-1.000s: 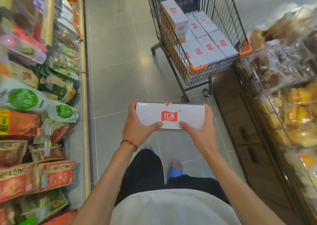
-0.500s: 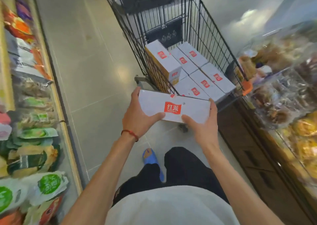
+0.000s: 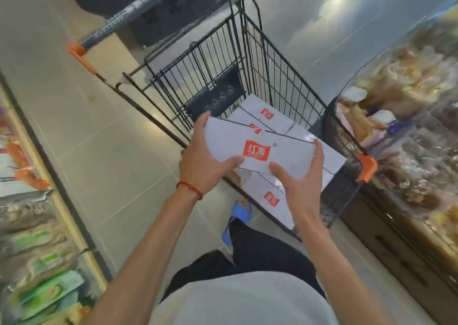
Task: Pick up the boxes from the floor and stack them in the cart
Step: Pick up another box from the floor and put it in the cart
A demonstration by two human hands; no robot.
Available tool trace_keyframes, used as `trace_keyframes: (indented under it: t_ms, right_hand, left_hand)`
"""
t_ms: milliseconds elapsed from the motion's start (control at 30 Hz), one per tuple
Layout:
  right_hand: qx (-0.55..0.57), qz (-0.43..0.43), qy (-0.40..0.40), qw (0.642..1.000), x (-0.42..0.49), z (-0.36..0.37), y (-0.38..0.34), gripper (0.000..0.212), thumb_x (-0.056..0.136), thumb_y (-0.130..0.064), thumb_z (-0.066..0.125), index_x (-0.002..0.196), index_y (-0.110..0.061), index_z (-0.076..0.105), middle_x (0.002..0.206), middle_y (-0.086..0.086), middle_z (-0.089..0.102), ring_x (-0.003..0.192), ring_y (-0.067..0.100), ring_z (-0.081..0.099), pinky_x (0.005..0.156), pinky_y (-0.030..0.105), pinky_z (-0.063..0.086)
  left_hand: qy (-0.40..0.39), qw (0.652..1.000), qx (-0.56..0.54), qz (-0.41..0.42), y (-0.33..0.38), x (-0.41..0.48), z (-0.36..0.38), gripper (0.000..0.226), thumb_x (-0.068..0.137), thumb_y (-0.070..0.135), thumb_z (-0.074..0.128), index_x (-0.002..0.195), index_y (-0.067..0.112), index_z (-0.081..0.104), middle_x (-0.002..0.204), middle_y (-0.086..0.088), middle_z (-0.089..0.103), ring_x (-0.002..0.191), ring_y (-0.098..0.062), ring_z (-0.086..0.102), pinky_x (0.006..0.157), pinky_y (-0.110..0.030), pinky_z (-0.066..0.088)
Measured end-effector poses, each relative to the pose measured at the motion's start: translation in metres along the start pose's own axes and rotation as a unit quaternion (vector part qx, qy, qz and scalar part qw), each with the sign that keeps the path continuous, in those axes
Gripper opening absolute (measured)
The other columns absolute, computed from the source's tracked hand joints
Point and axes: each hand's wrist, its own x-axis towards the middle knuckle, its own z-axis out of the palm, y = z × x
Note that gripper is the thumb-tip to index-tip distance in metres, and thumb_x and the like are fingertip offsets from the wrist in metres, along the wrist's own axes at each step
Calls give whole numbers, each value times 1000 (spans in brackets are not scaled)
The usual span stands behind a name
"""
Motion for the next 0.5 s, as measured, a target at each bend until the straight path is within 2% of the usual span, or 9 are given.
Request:
trace_keyframes:
  t_ms: [33,67,133,300,400,500]
  right_hand:
    - [-3,2,14,1000,11,5,-2,105,81,-28,87,158,-44,18,158,-14,39,137,6,48,110,40,50]
    - [-5,4,25,1000,22,12,-5,105,80,-31,88,158,-46,18,160,-14,37,141,8,45,116,46,45]
    - [-8,13,46,999,43,24,-9,105,78,-38,88,155,-50,19,160,-15,35,144,11,42,117,51,43]
    - [-25,47,91,994,82,55,-7,105,77,-42,88,155,-45,18,158,-14,35,144,13,40,117,51,42]
    - [-19,83,125,988,97,77,-1,104,78,-36,89,156,-42,19,155,-21,32,145,10,37,121,48,38]
    - [-28,117,165,979,106,100,6,105,80,-33,88,158,-35,17,155,-20,29,144,8,35,122,45,35]
  left_hand:
    - [-7,1000,-1,1,3,16,0,114,59,45,91,149,41,21,136,15,46,118,-14,51,99,-44,53]
    - [-15,1000,-2,6,6,32,1,114,61,43,91,149,41,21,133,17,44,117,-13,50,99,-43,52]
    - [-35,999,-1,17,12,62,3,112,63,41,91,149,41,20,131,16,43,115,-14,50,98,-42,54]
    - [-91,995,-9,26,9,133,9,102,70,31,87,148,42,22,129,13,45,110,-17,55,92,-41,57]
    - [-135,991,-10,15,-3,175,19,92,76,28,83,147,41,26,128,12,49,110,-14,56,92,-32,54]
    - [-196,981,2,8,-19,209,30,97,75,37,84,151,39,23,144,7,48,125,-16,52,107,-38,46]
